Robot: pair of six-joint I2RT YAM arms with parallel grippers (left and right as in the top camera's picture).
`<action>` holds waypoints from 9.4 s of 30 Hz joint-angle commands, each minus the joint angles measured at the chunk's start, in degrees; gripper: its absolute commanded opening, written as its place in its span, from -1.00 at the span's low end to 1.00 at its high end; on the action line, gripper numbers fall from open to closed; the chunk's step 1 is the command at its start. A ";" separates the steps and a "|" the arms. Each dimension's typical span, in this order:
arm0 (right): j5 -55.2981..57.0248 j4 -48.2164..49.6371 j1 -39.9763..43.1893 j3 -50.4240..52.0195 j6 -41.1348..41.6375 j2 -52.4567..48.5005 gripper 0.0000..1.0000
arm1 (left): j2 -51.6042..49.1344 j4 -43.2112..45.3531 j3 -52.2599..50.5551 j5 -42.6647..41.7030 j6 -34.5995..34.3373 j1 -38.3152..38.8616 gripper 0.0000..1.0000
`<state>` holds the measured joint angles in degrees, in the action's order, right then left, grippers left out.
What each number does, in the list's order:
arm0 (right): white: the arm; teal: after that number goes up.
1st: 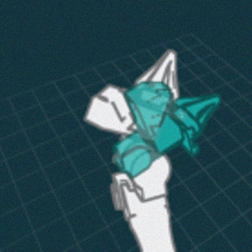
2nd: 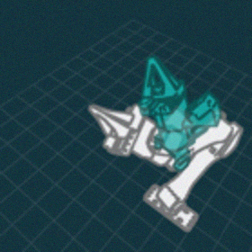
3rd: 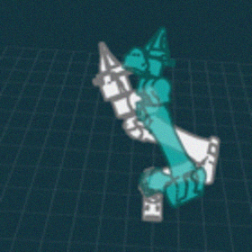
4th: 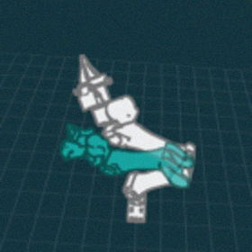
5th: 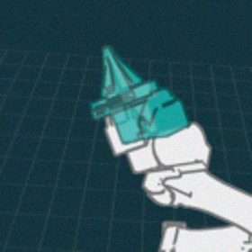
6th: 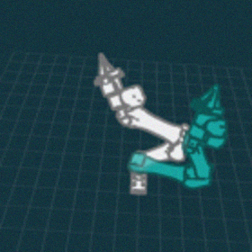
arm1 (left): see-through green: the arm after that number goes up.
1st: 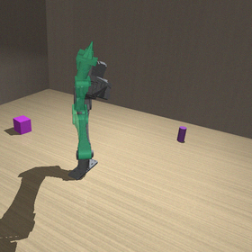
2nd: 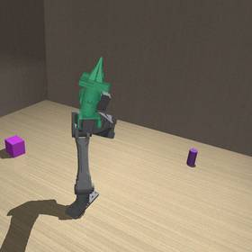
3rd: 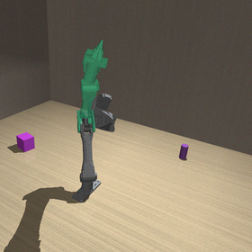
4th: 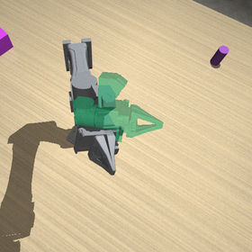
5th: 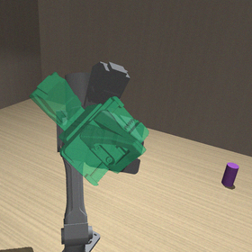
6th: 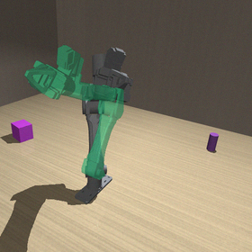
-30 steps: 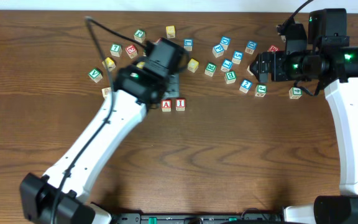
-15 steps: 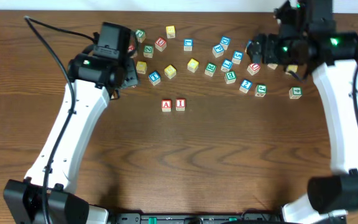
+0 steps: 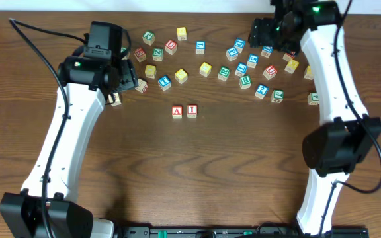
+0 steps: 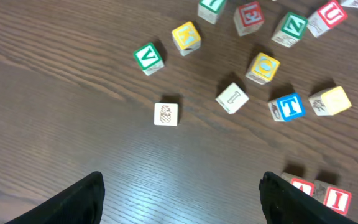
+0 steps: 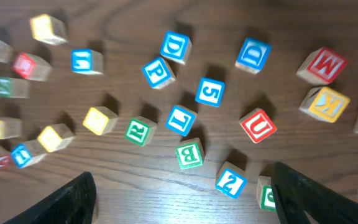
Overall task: Spell out AI2
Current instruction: 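Move the right gripper over the blocks toward the blue 2 block, then grasp the blue 2 block with the right gripper, then carry the 2 block and place it right of the I block, then bring both grippers to the ends of the A-I-2 row, then push the row ends inward with both grippers to close gaps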
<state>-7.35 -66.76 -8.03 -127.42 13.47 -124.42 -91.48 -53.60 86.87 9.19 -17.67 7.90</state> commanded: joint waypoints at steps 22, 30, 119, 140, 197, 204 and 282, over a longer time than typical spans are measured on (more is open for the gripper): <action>7.04 -2.84 -0.96 13.55 15.17 -2.27 0.15 | -0.22 0.09 0.61 0.52 1.36 -1.25 0.57; 7.06 2.25 -0.96 18.34 17.18 -2.27 0.12 | -0.35 0.09 0.57 0.55 1.36 -1.25 0.57; 10.27 14.67 -25.18 30.88 14.05 1.03 -0.59 | -0.37 0.07 0.57 0.52 1.36 -1.25 0.58; 9.09 14.03 -26.32 30.88 15.23 -2.03 -0.52 | -1.66 0.02 0.57 0.50 1.33 -1.25 0.58; 6.10 18.58 -19.65 43.17 13.79 8.96 -0.66 | -5.20 7.54 -13.88 -15.87 1.92 5.79 -0.62; 4.74 24.02 -19.65 45.66 14.38 8.90 -0.71 | -10.43 10.21 -13.90 -16.52 0.61 7.26 -0.74; -6.40 33.11 -19.80 46.84 19.28 4.42 -0.94 | -19.76 21.68 -15.39 -20.85 -0.52 11.96 -0.75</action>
<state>-13.34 -33.71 -27.70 -80.88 32.08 -118.72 -110.76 -32.05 71.88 -11.31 -19.42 19.94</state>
